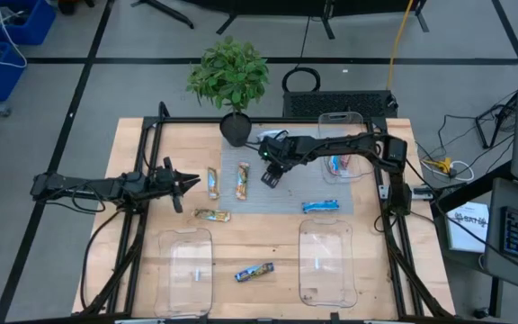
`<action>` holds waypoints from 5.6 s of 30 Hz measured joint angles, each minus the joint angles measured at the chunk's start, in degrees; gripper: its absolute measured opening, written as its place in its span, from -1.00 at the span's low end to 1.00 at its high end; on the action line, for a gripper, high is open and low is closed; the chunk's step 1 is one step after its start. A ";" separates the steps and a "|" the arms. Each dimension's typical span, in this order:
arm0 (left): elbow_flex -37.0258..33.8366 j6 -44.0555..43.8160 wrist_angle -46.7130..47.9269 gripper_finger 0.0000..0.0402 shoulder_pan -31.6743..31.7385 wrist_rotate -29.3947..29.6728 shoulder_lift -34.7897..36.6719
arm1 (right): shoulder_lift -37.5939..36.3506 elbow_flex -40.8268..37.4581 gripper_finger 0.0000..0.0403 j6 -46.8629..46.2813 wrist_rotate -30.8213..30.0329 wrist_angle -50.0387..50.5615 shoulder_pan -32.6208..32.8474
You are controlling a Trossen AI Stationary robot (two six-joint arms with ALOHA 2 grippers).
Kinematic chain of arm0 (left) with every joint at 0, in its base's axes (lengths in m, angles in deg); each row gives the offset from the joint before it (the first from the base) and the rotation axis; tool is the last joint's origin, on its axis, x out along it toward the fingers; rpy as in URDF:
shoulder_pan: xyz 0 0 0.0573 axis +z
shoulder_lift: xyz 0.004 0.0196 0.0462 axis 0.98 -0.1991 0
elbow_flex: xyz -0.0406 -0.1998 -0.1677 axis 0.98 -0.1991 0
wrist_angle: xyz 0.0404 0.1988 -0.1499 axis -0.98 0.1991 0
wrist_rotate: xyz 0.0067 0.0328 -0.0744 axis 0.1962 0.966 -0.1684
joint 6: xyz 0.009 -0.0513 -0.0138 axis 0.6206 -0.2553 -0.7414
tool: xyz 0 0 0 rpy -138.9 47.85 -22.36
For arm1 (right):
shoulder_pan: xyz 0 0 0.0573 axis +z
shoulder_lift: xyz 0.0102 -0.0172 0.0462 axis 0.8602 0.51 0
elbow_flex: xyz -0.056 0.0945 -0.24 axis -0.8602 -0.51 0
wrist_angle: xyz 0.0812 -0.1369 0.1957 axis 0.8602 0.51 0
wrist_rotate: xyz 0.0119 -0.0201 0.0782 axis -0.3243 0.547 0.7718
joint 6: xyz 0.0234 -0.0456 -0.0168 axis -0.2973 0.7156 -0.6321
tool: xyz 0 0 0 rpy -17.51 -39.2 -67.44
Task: Pick and place Granola Bars by type
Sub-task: Put the red granola bar into the top transparent bin
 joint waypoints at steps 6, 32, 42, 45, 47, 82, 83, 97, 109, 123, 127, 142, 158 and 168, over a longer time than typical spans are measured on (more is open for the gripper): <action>0.00 -0.04 -0.02 -0.69 -0.01 0.00 0.00 | 0.00 -1.57 -0.44 -0.05 5.27 -4.09 -0.28; 0.00 0.00 -0.02 -0.69 -0.02 0.02 0.02 | 0.00 -2.39 -0.44 -2.30 8.54 -4.85 -0.21; 0.00 -0.02 -0.04 -0.69 -0.01 0.02 0.01 | -0.20 -5.07 -0.45 -2.83 8.61 -7.69 -0.19; 0.00 0.00 -0.04 -0.69 -0.01 0.02 0.02 | -0.17 -5.11 -0.47 -2.18 8.60 -8.23 -0.19; 0.00 -0.03 -0.04 -0.69 0.00 0.02 0.00 | -0.17 -5.11 -0.55 -1.39 8.58 -8.17 -0.19; 0.00 -0.03 -0.03 -0.69 0.00 0.02 0.02 | -7.82 -5.17 -0.18 -0.67 15.06 -2.12 5.30; 0.00 -0.04 -0.04 -0.69 -0.02 0.02 0.02 | -7.85 -5.17 -0.10 -1.10 12.68 -2.38 5.31; 0.00 -1.25 -0.02 -0.69 0.00 0.00 0.02 | -7.19 -8.62 0.11 -4.62 5.56 -6.82 4.58; 0.00 -1.20 -0.15 -0.69 -0.02 0.02 0.01 | -7.19 -12.26 0.07 -6.86 7.10 -14.26 4.62; 0.00 -0.90 -1.27 -0.69 0.00 0.04 0.02 | -5.54 -12.32 0.07 -7.51 6.95 -15.12 4.62; 0.00 -0.91 -1.30 -0.69 0.00 0.04 0.02 | -4.90 -12.34 0.07 -7.84 6.99 -15.38 4.62; -0.01 -0.68 -1.57 -0.69 -0.02 0.02 0.02 | -4.94 -12.25 -0.27 -9.03 4.27 -16.94 3.78; -0.02 -0.74 -1.57 -0.69 -0.02 0.03 0.00 | -4.94 -12.25 -0.97 -1.55 6.90 -19.17 3.86; -0.02 -0.79 -1.18 -0.69 -0.02 0.02 0.01 | -5.68 -12.25 -1.00 1.99 6.94 -21.08 4.63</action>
